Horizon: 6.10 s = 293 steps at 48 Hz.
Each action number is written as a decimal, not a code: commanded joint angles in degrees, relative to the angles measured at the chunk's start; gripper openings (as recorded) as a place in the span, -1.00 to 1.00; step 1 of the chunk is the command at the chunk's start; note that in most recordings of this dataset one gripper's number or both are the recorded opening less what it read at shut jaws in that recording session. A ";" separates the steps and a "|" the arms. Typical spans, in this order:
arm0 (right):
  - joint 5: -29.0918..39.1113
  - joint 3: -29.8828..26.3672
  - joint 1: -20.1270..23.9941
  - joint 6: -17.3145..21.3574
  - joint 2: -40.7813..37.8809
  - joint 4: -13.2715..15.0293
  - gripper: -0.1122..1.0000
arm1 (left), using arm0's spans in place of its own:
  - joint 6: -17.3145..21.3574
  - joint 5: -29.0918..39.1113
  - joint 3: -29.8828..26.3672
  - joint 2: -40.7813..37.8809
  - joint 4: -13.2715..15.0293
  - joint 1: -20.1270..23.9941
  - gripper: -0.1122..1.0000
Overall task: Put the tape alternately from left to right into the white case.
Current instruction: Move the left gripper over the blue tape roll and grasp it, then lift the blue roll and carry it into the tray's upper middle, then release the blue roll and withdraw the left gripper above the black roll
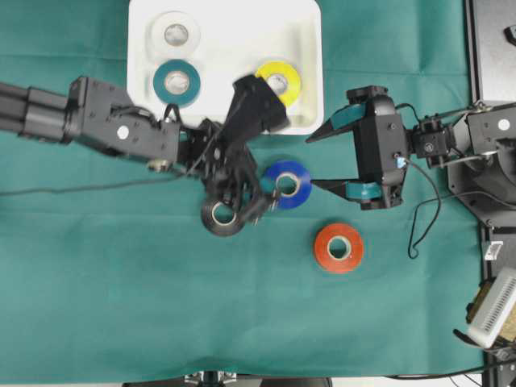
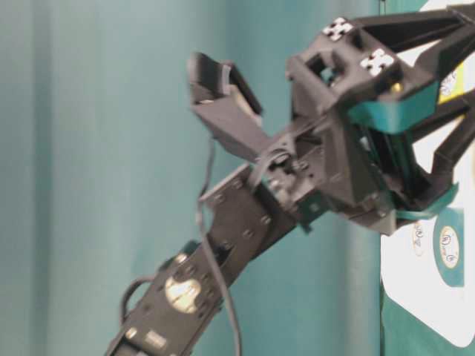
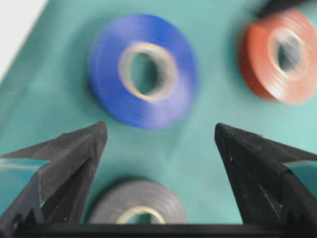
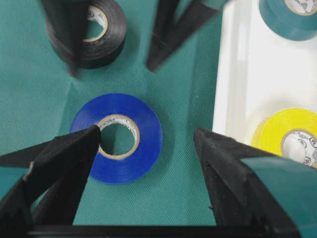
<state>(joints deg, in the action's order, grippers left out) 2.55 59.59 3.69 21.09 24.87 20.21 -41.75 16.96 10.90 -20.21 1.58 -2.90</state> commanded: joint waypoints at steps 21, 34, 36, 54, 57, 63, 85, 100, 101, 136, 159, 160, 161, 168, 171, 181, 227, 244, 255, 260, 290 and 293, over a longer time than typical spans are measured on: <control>-2.37 1.49 0.18 -0.26 0.62 0.26 0.64 | -5.10 10.72 -11.43 -4.92 -0.26 1.23 0.27; -2.64 1.76 0.18 -0.26 0.62 0.26 0.64 | -5.19 18.81 -17.84 -9.05 -0.70 1.32 0.27; -2.64 1.76 0.18 -0.26 0.62 0.26 0.64 | -5.19 19.51 -18.37 -9.49 -0.62 1.41 0.27; -2.64 1.85 0.18 -0.18 0.62 0.26 0.64 | -5.36 20.13 -18.54 -9.58 -0.79 2.11 0.16; -2.64 1.85 0.18 -0.18 0.62 0.26 0.64 | -5.45 20.13 -18.54 -9.58 -0.79 2.20 -0.06; -2.64 1.85 0.18 -0.18 0.62 0.26 0.64 | -5.36 20.13 -18.54 -9.67 -0.79 2.29 -0.61; -2.64 1.85 0.18 -0.18 0.62 0.26 0.64 | -4.48 20.13 -18.28 -9.14 -0.79 2.20 -0.86; -2.72 1.85 0.26 -0.09 0.62 0.26 0.64 | -4.31 20.21 -17.40 -7.12 -0.79 1.32 -0.86; -2.64 1.85 0.35 -0.09 0.62 0.26 0.64 | -4.31 20.30 -17.31 -6.86 -0.88 1.32 -0.86; -3.52 1.85 0.79 -0.09 0.62 0.26 0.64 | -2.37 20.48 -10.72 2.64 -0.88 0.62 -0.86; -3.52 1.85 0.88 0.00 0.62 0.26 0.64 | 2.11 22.59 -10.63 3.78 -0.88 2.11 -0.86; -3.52 1.85 0.88 0.00 0.62 0.26 0.64 | 2.20 22.85 -10.63 3.96 -0.88 2.29 -0.86; -3.52 1.85 0.88 0.00 0.62 0.26 0.64 | 2.20 23.03 -10.55 4.13 -0.88 2.55 -0.86; -3.52 1.85 0.88 0.09 0.62 0.26 0.64 | 2.81 23.99 -8.96 5.45 -0.88 4.57 -0.86; -3.52 1.85 0.88 0.09 0.53 0.26 0.64 | 3.16 23.99 -7.91 6.24 -0.88 5.36 -0.86; -3.52 1.85 0.88 0.09 0.62 0.18 0.64 | 5.01 23.20 -5.19 8.35 -0.88 8.09 -0.86; -3.60 2.20 0.88 0.18 0.62 0.00 0.64 | 12.57 14.59 -0.53 9.14 -0.88 23.55 -0.86; -3.60 2.20 0.88 0.18 0.62 0.00 0.64 | 16.44 13.27 -0.44 8.70 -0.62 24.08 -0.86; -3.60 2.20 0.88 0.18 0.62 0.00 0.64 | 16.44 13.27 0.18 8.53 -0.70 24.08 -0.86; -3.60 2.20 0.88 0.18 0.62 0.00 0.64 | 16.44 13.18 0.70 8.44 -0.62 24.08 -0.86; -3.60 2.20 0.97 0.26 0.62 0.00 0.64 | 16.44 10.20 1.76 8.61 -0.62 24.08 0.30; -3.52 2.20 0.88 0.26 0.62 0.00 0.64 | 16.44 10.20 1.85 8.70 -0.62 23.99 0.31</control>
<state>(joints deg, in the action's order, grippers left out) -0.53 62.23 4.48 21.27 24.87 20.30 -25.31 27.51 13.36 -13.01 0.88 21.09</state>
